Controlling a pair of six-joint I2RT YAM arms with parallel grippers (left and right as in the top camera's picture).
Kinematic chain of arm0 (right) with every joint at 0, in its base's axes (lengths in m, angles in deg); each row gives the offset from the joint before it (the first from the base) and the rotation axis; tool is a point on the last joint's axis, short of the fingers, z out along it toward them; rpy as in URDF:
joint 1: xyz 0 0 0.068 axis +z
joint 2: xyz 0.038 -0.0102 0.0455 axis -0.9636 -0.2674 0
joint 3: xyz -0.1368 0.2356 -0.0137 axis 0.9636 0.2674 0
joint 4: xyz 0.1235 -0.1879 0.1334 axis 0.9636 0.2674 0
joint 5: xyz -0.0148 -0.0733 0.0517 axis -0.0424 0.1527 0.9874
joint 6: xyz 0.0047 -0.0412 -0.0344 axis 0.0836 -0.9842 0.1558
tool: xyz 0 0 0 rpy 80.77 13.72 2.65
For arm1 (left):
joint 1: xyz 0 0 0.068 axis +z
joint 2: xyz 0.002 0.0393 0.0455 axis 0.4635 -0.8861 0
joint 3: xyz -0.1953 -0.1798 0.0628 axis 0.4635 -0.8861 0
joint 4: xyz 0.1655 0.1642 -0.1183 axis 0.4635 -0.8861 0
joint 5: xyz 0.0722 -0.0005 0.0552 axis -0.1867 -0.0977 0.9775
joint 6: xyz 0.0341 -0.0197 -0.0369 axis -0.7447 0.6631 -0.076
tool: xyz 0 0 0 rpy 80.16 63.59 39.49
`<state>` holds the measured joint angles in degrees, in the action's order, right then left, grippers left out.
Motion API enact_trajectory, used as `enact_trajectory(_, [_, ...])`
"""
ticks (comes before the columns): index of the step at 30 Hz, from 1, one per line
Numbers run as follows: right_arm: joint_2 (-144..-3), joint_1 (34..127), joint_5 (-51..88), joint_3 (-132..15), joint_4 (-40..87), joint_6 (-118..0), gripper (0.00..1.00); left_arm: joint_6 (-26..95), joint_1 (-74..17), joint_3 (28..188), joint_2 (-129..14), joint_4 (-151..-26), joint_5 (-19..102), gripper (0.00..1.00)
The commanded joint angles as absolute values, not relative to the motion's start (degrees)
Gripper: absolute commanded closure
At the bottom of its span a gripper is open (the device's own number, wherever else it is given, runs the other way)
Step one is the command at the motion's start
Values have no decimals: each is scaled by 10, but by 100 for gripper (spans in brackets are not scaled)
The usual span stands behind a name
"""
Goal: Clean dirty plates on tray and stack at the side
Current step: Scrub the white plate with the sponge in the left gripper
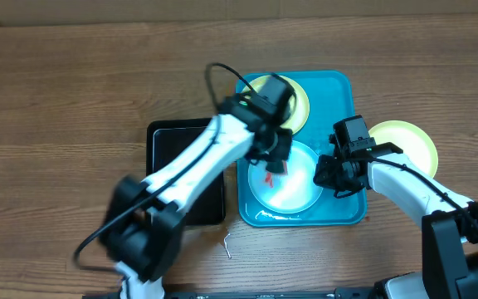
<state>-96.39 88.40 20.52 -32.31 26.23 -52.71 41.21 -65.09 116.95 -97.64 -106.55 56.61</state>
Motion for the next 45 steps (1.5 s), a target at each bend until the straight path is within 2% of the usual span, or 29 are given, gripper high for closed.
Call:
enact_trajectory(1, [-965, 884, 176, -319, 266, -517, 94, 443, -655, 1166, -1039, -1059, 549, 96])
enact_trajectory(6, [-965, 884, 176, -319, 270, -517, 94, 443, -646, 1166, -1082, -1070, 612, 96])
enact_trajectory(15, [-965, 884, 176, -319, 272, -517, 94, 486, -602, 1170, -1092, -1079, 624, 96])
enact_trajectory(18, [-965, 884, 176, -319, 272, -517, 94, 464, -599, 1170, -1094, -1056, 590, 96])
enact_trajectory(22, [-965, 884, 176, -319, 272, -517, 94, 383, -617, 1170, -1099, -1034, 474, 96])
enact_trajectory(29, [-965, 884, 176, -319, 275, -517, 94, 378, -647, 1171, -1103, -1100, 485, 96])
enact_trajectory(34, [-965, 884, 176, -319, 274, -517, 94, 418, -636, 1182, -1103, -1171, 595, 96])
enact_trajectory(41, [-965, 884, 176, -319, 275, -517, 94, 457, -632, 1208, -1103, -1181, 745, 96])
enact_trajectory(45, [-965, 884, 176, -319, 274, -517, 94, 417, -634, 1209, -1103, -1136, 725, 96])
